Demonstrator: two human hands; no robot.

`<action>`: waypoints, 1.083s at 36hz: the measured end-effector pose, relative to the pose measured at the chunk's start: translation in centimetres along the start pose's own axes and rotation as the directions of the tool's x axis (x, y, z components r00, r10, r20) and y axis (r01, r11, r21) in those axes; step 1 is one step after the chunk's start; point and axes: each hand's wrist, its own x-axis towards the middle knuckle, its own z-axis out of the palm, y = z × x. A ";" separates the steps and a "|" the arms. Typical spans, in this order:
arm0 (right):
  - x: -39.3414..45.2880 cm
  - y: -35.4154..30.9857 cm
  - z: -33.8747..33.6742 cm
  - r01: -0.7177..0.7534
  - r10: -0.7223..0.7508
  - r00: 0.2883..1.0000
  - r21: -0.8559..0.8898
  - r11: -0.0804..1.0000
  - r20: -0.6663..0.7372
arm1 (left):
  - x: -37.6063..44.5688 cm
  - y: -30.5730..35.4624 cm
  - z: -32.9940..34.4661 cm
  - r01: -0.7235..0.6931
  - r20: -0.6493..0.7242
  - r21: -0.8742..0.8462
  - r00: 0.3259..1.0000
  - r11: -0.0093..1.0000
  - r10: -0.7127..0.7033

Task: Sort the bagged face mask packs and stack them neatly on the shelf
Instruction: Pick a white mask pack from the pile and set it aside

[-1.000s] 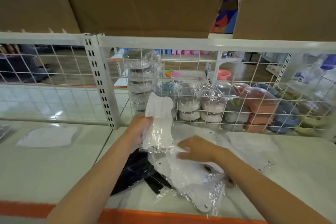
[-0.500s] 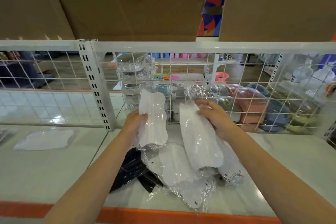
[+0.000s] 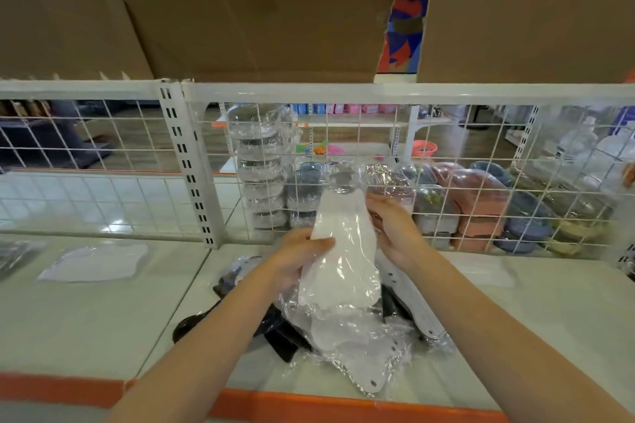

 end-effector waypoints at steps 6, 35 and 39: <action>-1.0 2.3 -1.0 0.044 0.005 0.994 -0.432 0.901 0.111 | 0.4 1.1 -4.1 -0.045 -0.227 -0.098 0.974 0.994 0.022; -0.7 3.8 -0.6 0.183 -0.012 0.982 -0.919 0.349 0.191 | -0.5 -0.1 -7.8 0.029 -0.270 -0.029 0.962 0.999 -0.036; -1.2 1.2 -0.8 0.052 0.025 0.988 -0.488 0.871 0.151 | -0.3 -0.3 -7.9 0.035 -0.284 -0.026 0.958 0.999 -0.041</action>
